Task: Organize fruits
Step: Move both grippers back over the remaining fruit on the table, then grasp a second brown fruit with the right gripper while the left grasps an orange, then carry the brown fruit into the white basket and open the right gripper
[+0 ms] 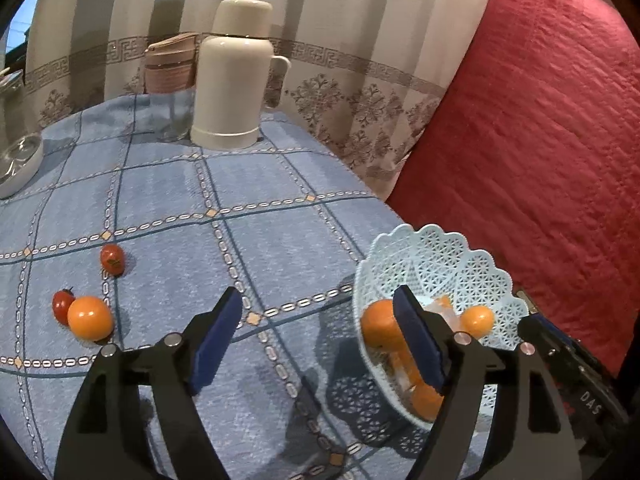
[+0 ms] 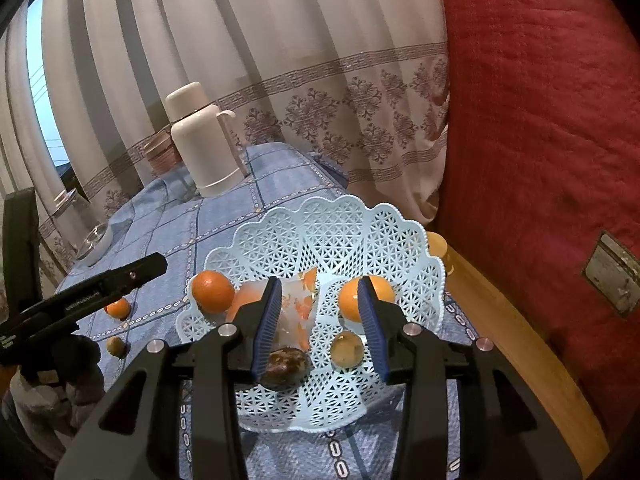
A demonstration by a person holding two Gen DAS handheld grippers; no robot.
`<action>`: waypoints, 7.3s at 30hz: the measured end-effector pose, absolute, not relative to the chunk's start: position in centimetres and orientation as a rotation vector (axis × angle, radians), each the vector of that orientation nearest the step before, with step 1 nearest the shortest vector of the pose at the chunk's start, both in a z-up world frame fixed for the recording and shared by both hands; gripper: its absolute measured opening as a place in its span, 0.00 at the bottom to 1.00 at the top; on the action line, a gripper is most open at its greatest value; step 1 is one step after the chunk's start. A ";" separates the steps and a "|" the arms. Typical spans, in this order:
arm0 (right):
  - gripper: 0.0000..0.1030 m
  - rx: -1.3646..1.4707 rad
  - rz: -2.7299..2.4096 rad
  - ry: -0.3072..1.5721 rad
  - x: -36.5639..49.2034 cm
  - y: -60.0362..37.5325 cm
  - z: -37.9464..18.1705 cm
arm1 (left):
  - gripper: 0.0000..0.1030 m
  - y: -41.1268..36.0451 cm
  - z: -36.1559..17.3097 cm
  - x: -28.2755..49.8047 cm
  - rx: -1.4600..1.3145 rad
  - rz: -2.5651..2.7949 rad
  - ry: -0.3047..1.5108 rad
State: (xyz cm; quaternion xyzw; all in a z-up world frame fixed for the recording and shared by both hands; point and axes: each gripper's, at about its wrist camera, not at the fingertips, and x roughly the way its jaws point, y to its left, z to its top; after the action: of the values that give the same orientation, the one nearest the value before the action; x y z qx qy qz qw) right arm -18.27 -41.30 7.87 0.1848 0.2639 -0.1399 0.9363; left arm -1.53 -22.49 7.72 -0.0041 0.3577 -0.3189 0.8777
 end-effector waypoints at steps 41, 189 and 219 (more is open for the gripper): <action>0.48 0.325 -0.061 0.535 -15.5 -32.5 8.7 | 0.75 -10.6 8.2 2.7 -0.200 -0.467 0.738; 0.28 0.362 -0.256 0.591 -16.4 -40.8 7.4 | 0.34 -8.6 5.2 -1.2 -0.109 -0.456 0.773; 0.57 0.476 -0.325 0.504 -18.4 -43.6 8.6 | 0.34 -15.2 8.6 -3.7 -0.022 -0.634 0.710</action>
State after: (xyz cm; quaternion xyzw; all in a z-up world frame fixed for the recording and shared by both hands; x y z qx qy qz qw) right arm -18.39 -43.64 8.56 0.2323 0.2461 -0.1586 0.9276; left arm -3.71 -15.23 8.56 -0.0105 0.3418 -0.3051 0.8888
